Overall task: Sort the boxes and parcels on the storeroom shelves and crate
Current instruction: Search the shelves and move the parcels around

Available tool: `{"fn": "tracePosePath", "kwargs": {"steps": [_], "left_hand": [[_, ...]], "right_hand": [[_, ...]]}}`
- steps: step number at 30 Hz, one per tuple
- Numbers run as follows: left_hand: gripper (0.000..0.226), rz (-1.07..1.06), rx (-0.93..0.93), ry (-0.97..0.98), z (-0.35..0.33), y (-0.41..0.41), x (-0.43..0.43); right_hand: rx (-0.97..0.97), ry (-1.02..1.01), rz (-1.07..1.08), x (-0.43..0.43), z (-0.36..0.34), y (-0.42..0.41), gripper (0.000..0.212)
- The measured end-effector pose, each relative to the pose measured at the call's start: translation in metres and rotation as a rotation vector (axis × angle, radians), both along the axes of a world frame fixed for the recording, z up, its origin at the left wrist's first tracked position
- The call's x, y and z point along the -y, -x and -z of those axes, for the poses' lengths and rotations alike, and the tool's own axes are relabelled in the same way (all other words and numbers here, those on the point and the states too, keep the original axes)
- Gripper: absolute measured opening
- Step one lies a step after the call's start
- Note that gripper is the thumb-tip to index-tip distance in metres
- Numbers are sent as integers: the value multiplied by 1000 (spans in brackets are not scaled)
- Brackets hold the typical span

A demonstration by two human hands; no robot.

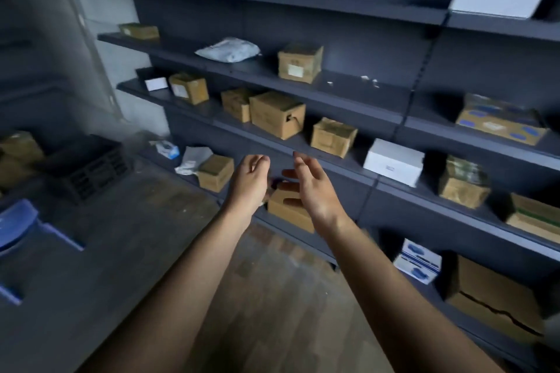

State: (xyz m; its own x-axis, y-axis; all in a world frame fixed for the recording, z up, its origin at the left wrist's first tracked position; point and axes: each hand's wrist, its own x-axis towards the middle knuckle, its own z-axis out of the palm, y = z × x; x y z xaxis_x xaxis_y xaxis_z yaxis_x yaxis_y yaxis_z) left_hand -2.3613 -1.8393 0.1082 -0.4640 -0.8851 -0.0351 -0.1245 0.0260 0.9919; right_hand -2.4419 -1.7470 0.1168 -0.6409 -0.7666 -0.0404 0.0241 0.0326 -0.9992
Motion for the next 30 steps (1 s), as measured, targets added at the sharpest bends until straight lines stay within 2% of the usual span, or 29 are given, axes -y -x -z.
{"fn": "tracePosePath", "kwargs": {"steps": [7, 10, 15, 17, 20, 30], "left_hand": [[15, -169, -64, -16, -10, -69, 147], [14, -228, -51, 18, -14, -85, 213], [23, -300, -48, 53, -24, -94, 332], [19, -341, -45, 45, -31, -95, 377], [11, -413, -41, 49, -44, -97, 443], [14, -423, -120, 55, -70, -102, 637]], "right_hand": [[-30, 61, -167, 167, -10, -55, 28], [28, 78, -234, 237, -7, -67, 30], [57, 122, -292, 369, -7, -74, 25], [92, 137, -318, 423, -12, -75, 20], [131, 135, -347, 501, -23, -75, 25], [40, 137, -369, 704, -38, -81, 26]]}}
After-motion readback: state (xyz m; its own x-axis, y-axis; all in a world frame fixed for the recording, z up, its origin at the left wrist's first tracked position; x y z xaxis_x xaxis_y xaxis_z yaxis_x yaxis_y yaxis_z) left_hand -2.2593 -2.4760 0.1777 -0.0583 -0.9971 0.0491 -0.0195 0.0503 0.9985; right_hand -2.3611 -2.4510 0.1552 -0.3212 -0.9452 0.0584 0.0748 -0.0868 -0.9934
